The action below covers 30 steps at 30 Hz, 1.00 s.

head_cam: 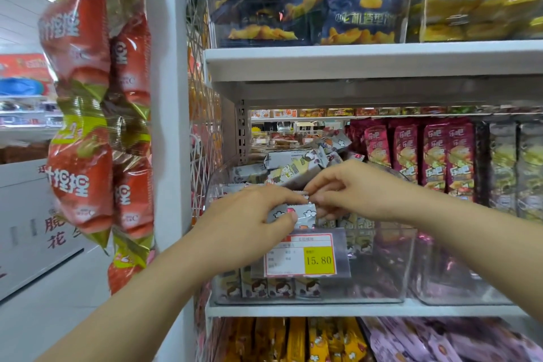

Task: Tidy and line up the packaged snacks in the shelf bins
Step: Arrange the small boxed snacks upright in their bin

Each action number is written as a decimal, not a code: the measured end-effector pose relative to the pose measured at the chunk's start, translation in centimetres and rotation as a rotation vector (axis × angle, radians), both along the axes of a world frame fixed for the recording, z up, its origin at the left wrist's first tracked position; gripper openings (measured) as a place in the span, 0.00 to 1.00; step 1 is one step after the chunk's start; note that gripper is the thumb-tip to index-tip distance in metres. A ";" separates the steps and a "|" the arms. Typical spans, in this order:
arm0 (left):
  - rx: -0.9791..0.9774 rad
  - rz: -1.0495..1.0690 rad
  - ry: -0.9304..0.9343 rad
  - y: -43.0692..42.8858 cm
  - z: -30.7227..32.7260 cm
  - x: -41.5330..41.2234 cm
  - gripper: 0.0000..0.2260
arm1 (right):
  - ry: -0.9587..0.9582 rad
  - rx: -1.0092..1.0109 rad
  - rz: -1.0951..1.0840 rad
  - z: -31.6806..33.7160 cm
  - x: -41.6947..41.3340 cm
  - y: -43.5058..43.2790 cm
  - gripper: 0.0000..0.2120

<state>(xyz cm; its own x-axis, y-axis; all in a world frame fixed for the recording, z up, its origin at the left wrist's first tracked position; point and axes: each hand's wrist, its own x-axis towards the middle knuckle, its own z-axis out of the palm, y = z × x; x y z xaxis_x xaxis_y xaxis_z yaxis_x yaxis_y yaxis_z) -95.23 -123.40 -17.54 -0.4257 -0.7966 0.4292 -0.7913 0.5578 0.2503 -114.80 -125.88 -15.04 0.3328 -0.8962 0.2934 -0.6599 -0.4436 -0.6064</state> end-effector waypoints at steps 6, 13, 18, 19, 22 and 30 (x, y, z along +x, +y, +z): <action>0.010 0.051 -0.060 -0.1 0.1 -0.2 0.15 | -0.063 -0.252 -0.151 2.1 -0.8 0.7 0.10; 0.008 0.055 -0.061 0.0 0.2 -0.2 0.15 | 0.024 -0.362 -0.169 1.9 0.7 -0.4 0.17; -0.010 0.050 -0.063 0.0 0.1 -0.2 0.15 | -0.235 -0.401 -0.216 3.0 -1.1 1.2 0.05; -0.011 0.049 -0.059 0.0 0.1 -0.2 0.16 | -0.310 -0.392 -0.213 3.0 -1.8 1.7 0.06; -0.017 0.040 -0.041 0.1 0.1 -0.3 0.15 | -0.251 -0.283 -0.156 2.5 -2.9 2.7 0.09; -0.006 -0.024 0.047 0.1 0.1 -0.4 0.14 | 0.338 -0.182 -0.115 1.4 -1.2 2.2 0.18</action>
<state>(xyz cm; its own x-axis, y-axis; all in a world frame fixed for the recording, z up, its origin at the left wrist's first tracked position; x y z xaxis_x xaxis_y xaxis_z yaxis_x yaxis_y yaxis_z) -95.65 -123.26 -17.41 -0.4240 -0.7835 0.4542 -0.7649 0.5784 0.2836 -116.03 -123.65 -13.63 0.3380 -0.8768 0.3420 -0.8605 -0.4351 -0.2651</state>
